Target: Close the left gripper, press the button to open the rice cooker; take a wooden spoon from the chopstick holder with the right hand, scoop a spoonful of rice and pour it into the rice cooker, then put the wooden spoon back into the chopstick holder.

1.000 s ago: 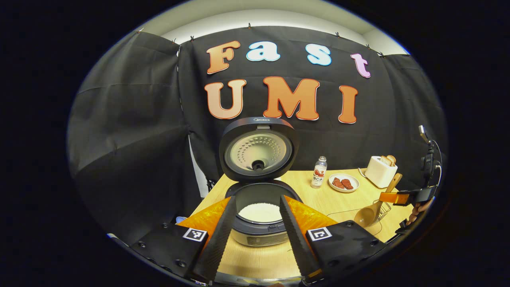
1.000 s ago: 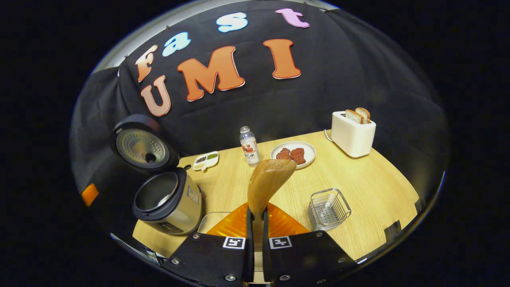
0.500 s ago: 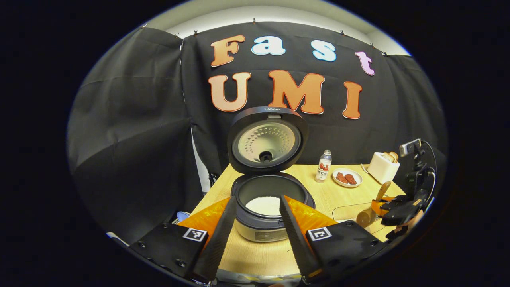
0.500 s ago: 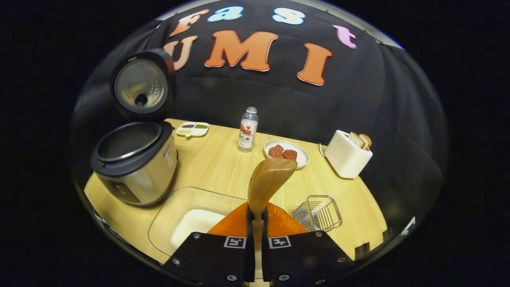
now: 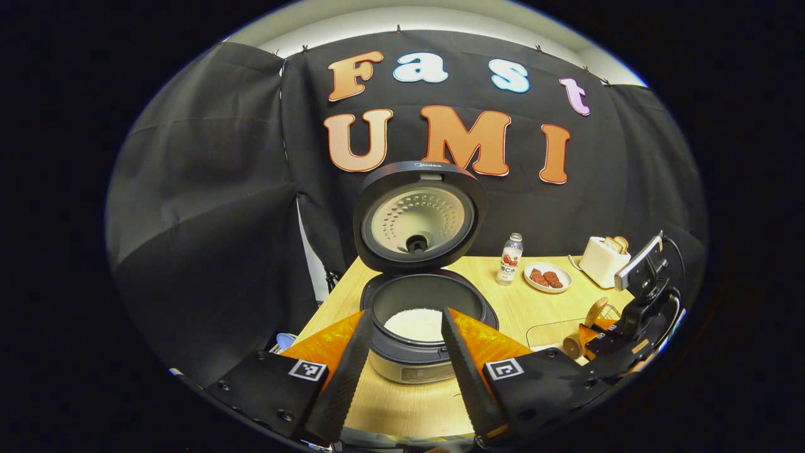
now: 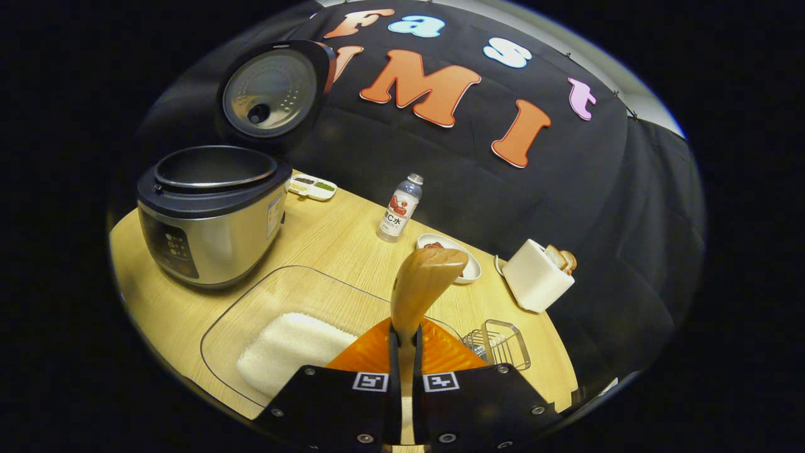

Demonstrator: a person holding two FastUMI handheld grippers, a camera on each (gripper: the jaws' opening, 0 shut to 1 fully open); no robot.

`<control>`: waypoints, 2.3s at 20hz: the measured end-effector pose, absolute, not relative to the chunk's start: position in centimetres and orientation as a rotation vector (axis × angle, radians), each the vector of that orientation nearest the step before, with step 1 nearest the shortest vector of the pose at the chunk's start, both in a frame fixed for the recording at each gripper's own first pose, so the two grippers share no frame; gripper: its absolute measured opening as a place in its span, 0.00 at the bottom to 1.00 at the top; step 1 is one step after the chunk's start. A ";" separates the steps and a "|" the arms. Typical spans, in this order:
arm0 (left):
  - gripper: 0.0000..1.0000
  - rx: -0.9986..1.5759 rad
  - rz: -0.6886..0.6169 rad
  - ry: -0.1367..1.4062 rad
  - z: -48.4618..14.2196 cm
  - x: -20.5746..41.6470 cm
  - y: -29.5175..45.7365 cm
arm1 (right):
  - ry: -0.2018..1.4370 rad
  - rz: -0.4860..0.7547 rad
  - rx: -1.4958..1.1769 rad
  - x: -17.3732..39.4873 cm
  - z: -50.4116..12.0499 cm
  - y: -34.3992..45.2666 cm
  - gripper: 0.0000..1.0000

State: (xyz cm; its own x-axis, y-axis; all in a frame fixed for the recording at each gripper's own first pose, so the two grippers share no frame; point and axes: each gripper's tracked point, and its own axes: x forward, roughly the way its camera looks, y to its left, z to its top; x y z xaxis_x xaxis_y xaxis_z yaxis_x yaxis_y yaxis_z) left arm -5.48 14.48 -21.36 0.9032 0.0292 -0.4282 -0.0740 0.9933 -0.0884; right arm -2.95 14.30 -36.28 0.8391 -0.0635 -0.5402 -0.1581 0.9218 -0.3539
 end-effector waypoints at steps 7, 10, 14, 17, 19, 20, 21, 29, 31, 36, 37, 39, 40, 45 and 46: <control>0.77 -0.095 0.056 0.456 -22.0 -5.6 14.8 | 0.590 0.014 -0.247 -3.2 -37.1 15.1 0.06; 0.73 -0.093 0.056 0.460 -22.2 -5.7 14.9 | 0.619 0.004 -0.101 -3.0 -37.0 15.9 0.06; 0.77 -0.093 0.049 0.466 -22.4 -5.6 14.8 | 0.650 0.013 0.037 -3.0 -36.9 16.8 0.06; 0.77 -0.080 0.042 0.468 -22.4 -5.6 14.9 | 0.675 -0.007 0.154 -2.8 -37.1 16.6 0.06; 0.73 -0.072 0.036 0.475 -22.5 -5.6 15.0 | 0.686 -0.006 0.230 -2.8 -37.2 16.8 0.06; 0.77 -0.068 0.032 0.479 -22.6 -5.7 15.0 | 0.691 -0.006 0.264 -2.8 -37.2 16.9 0.06; 0.73 -0.063 0.030 0.485 -22.6 -5.7 15.0 | 0.691 -0.012 0.293 -2.8 -37.3 16.9 0.06; 0.73 -0.009 -0.003 0.516 -23.0 -5.1 14.8 | 0.707 -0.017 0.492 -2.6 -37.4 16.9 0.06; 0.77 -0.002 -0.013 0.514 -22.9 -4.9 14.4 | 0.709 -0.006 0.482 -2.6 -37.4 17.2 0.06; 0.77 0.003 -0.021 0.511 -22.8 -4.9 13.8 | 0.736 0.017 0.555 -2.6 -37.3 17.9 0.06; 0.77 0.003 -0.019 0.511 -22.8 -4.8 13.8 | 0.740 0.021 0.582 -2.6 -37.2 18.0 0.06; 0.73 0.001 -0.013 0.517 -22.9 -4.9 14.0 | 0.754 0.021 0.626 -2.6 -37.4 17.7 0.06; 0.77 -0.002 -0.011 0.520 -23.0 -4.9 14.0 | 0.760 0.018 0.656 -2.6 -37.6 17.6 0.06; 0.77 0.011 -0.012 0.528 -23.2 -4.8 13.7 | 0.779 0.017 0.773 -3.1 -37.6 17.3 0.06; 0.77 0.014 -0.016 0.529 -23.1 -4.8 13.5 | 0.782 0.015 0.784 -3.2 -37.7 17.2 0.06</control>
State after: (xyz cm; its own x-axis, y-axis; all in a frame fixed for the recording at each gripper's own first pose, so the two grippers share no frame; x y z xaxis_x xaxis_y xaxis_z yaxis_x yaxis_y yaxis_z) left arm -4.84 13.46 -23.08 0.8633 -0.0122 -0.5046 0.0192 0.9998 0.0088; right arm -3.17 17.18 -37.67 0.7238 0.2890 -0.6266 0.2640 0.7230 0.6384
